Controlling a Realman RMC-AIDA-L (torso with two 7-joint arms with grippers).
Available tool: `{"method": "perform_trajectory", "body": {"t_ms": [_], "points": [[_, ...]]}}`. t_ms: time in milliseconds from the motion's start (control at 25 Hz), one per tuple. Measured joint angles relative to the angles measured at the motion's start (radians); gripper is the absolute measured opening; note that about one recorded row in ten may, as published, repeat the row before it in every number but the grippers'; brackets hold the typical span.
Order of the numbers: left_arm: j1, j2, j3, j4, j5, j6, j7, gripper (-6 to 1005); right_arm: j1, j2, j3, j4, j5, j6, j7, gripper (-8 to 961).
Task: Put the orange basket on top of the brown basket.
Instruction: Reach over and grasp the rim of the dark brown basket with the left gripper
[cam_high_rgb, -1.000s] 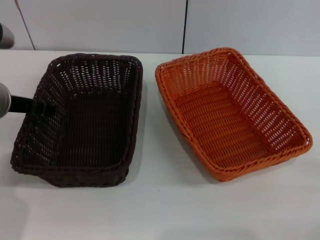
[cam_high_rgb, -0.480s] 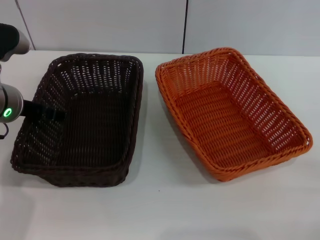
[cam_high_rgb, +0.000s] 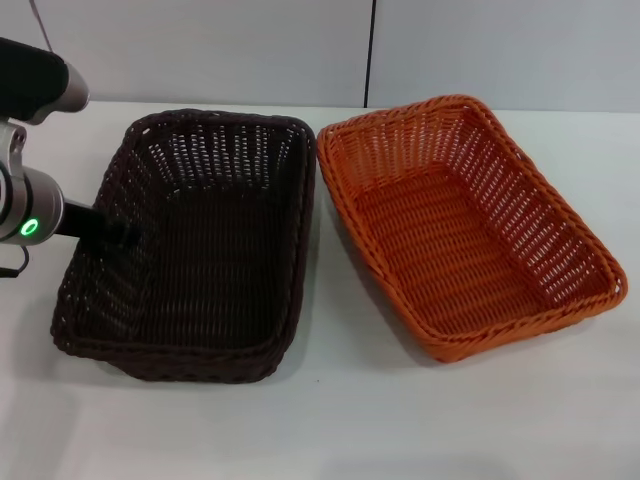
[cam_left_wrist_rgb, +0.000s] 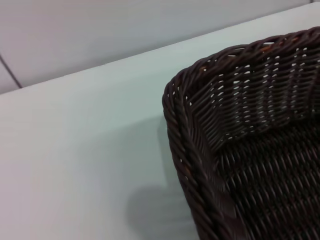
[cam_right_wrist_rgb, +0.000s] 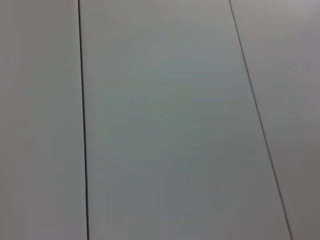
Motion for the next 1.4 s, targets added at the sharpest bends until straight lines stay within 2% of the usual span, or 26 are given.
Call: {"method": "perform_trajectory", "body": {"t_ms": [240,480,600,680,840,880,1000,1040,1120,1240,1400], "points": [[-0.007,0.002,-0.003,-0.002,0.003,-0.003,0.077,311,0.001,-0.001,0.000,0.000,0.000,0.000,-0.002,752],[-0.015,0.003,-0.011,-0.005,0.003,-0.008,0.169,308,0.001,-0.002,0.000,0.000,0.000,-0.004,-0.002,752],[-0.026,0.003,-0.018,-0.026,-0.001,-0.046,0.316,303,0.000,-0.002,0.000,0.000,0.000,-0.009,-0.002,752],[-0.028,0.003,-0.023,-0.030,-0.002,-0.054,0.338,300,0.000,-0.002,0.000,0.000,0.000,-0.010,0.000,752],[-0.075,0.003,-0.115,-0.056,-0.012,-0.161,0.565,294,0.000,-0.001,0.000,0.001,0.000,-0.012,0.002,752],[-0.075,0.003,-0.115,-0.056,-0.012,-0.161,0.565,292,0.000,-0.001,0.000,0.001,0.000,-0.012,0.002,751],[-0.102,0.003,-0.180,-0.056,-0.060,-0.197,0.733,288,-0.002,-0.001,0.000,0.004,0.000,-0.013,0.002,751],[-0.124,0.005,-0.222,-0.048,-0.108,-0.223,0.848,286,-0.003,0.000,0.000,0.006,0.000,-0.014,0.002,751],[-0.131,0.005,-0.235,-0.044,-0.123,-0.234,0.884,283,-0.003,0.000,0.000,0.007,-0.001,-0.015,0.002,751],[-0.190,0.007,-0.319,-0.016,-0.206,-0.307,1.090,279,-0.003,0.002,-0.004,0.009,0.000,-0.030,0.003,751],[-0.223,0.008,-0.336,0.009,-0.242,-0.331,1.174,273,-0.006,0.003,-0.019,0.011,0.000,-0.043,0.003,751]]}}
